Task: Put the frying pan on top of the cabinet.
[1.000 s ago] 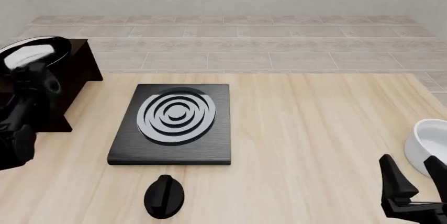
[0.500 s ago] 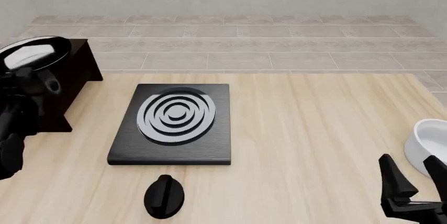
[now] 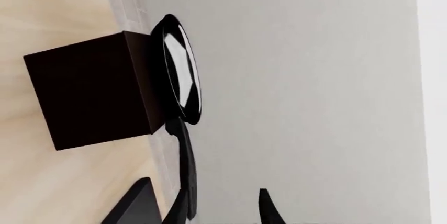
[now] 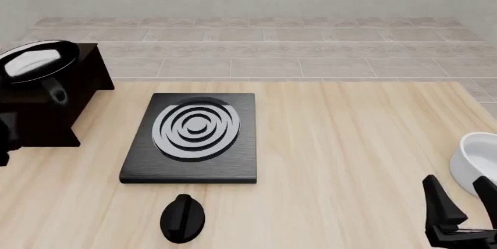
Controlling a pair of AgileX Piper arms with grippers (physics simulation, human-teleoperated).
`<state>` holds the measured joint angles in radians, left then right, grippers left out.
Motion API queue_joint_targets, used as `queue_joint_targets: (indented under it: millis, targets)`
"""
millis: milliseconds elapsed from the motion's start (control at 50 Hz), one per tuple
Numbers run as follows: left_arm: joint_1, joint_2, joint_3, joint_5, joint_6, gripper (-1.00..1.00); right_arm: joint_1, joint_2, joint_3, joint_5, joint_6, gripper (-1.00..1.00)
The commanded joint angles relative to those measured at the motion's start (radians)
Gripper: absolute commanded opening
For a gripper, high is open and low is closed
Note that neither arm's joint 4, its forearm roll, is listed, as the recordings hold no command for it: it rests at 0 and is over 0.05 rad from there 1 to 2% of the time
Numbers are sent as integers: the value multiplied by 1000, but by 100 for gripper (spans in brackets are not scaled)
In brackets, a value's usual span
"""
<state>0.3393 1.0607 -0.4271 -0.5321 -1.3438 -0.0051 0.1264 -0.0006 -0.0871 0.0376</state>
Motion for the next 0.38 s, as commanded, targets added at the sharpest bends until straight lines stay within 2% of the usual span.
queue_joint_targets:
  millis: [20, 160, 200, 280, 340, 380]
  targets:
    - [5, -220, 49, 157, 28, 100, 1, -42, 0, 38, -1, 100]
    - [-14, -347, 63, 262, 44, 100, 0, -36, 0, 29, -2, 100]
    - [-49, -405, 94, 262, 19, 100, 0, -42, 0, 33, -2, 100]
    - [-51, -539, 93, 380, 51, 100, -4, -70, 0, 55, -2, 100]
    - [-61, -595, 99, 425, 56, 100, -4, -101, 0, 81, -2, 100]
    - [-70, -656, 85, 496, 89, 100, -4, -102, 0, 83, -2, 100]
